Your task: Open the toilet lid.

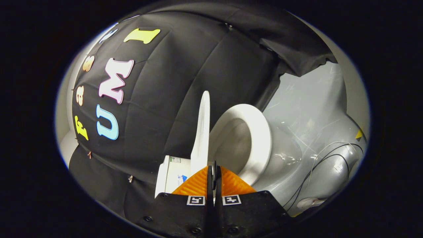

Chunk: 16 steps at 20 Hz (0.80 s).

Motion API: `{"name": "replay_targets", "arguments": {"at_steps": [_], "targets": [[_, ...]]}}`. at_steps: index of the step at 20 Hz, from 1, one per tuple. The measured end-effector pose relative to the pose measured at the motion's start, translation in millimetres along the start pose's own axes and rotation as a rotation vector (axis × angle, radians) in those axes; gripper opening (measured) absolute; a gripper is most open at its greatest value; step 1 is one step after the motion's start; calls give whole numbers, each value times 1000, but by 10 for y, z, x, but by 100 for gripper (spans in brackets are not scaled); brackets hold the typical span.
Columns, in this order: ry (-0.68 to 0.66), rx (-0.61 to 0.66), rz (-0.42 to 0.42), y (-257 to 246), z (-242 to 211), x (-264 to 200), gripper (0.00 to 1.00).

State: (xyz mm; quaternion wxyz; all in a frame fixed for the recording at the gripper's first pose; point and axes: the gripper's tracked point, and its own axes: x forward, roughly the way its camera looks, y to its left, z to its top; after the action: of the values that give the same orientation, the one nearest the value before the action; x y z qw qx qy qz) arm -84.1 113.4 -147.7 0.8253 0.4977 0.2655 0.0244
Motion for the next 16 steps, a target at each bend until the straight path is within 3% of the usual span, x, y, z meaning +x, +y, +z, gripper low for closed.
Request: {"name": "replay_targets", "arguments": {"at_steps": [16], "targets": [[-168,-468,-190,1570,-349,-165,5]]}}
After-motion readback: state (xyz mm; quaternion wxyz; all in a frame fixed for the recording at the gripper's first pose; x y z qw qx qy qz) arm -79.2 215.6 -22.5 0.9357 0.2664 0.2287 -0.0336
